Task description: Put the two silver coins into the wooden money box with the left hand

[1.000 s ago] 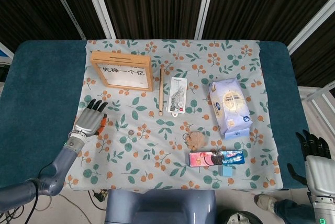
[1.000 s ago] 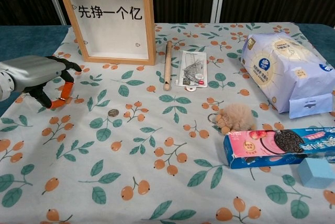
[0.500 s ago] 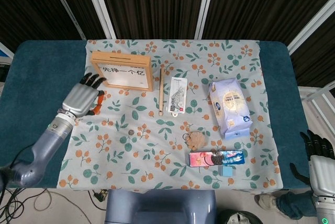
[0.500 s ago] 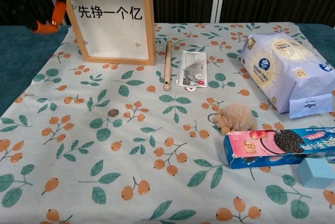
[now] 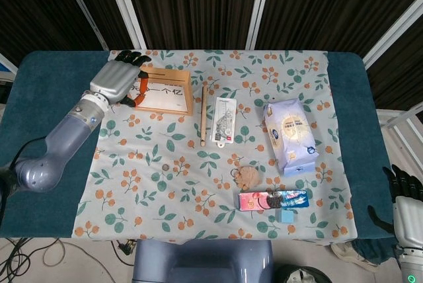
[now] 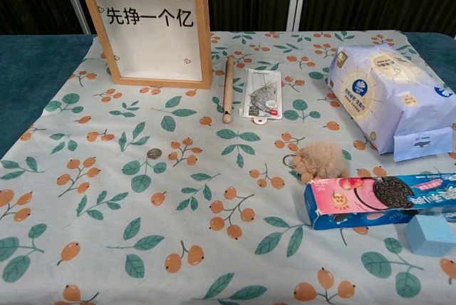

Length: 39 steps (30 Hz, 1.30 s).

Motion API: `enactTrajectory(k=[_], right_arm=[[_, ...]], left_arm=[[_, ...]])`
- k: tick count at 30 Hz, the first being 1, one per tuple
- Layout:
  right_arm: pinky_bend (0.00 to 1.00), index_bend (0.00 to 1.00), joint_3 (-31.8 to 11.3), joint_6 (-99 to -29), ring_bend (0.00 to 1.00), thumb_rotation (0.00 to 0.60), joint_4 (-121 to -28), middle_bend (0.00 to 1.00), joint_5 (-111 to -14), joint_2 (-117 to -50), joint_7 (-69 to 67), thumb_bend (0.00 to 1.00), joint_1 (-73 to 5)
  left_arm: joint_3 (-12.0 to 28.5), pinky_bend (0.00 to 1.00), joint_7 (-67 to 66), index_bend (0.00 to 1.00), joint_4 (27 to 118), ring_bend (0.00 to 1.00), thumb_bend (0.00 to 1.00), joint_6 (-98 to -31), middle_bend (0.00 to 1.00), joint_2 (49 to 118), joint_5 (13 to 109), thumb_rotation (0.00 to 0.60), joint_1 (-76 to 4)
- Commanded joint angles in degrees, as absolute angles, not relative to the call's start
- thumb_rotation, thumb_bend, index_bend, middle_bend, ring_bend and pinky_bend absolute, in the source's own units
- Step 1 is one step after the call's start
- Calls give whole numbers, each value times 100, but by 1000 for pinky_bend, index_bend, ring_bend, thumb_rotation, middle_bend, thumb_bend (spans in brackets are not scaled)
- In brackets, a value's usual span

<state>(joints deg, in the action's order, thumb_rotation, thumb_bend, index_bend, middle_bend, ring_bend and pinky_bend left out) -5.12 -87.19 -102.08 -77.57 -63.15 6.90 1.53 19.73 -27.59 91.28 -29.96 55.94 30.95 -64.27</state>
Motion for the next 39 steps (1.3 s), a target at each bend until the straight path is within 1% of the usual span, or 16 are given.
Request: enactTrajectory(k=[1,6,13,20,27,32,39], right_arm=[[0,102,-544,-8735,4,600,-10214,46,-7705,-6318,685,369,158],[0,103,-628,-8773,4,600,-10253,46,-7528,-6329,690,369,179],[0,102,-654,-8763,4,600,-10263,46,-7441,-6323,762,369,176],[0,102,-635,-8783,4,600,-10269,46,-7485,-6284,774,369,189],[0,102,-642,-8768,4,600,-10289,46,-7453,-6282,758,369,191],[0,103,-644,-8766,4,600,-10290,46,-7436,-6288,759,369,193],[0,103,-658,-8777,4,600,-10294,46,-7424,-6280,729,369,199]], left_arm=[[1742,0,-2782,665,8506,0,553,-2633,109,5672,2671,600,-6949],[1412,0,-2871,671,7855,0,553,-2460,115,5927,2451,600,-7410],[1041,0,-2741,671,7047,0,553,-2170,115,6250,2202,600,-7778],[740,0,-2511,671,6356,0,553,-1793,113,6657,2059,600,-7979],[547,0,-2198,662,5701,0,553,-1587,110,7081,2170,600,-8082],[488,0,-2013,624,5547,0,553,-1482,109,7194,2348,600,-8124],[370,0,-1814,625,5494,0,552,-1476,110,7268,2601,600,-8161]])
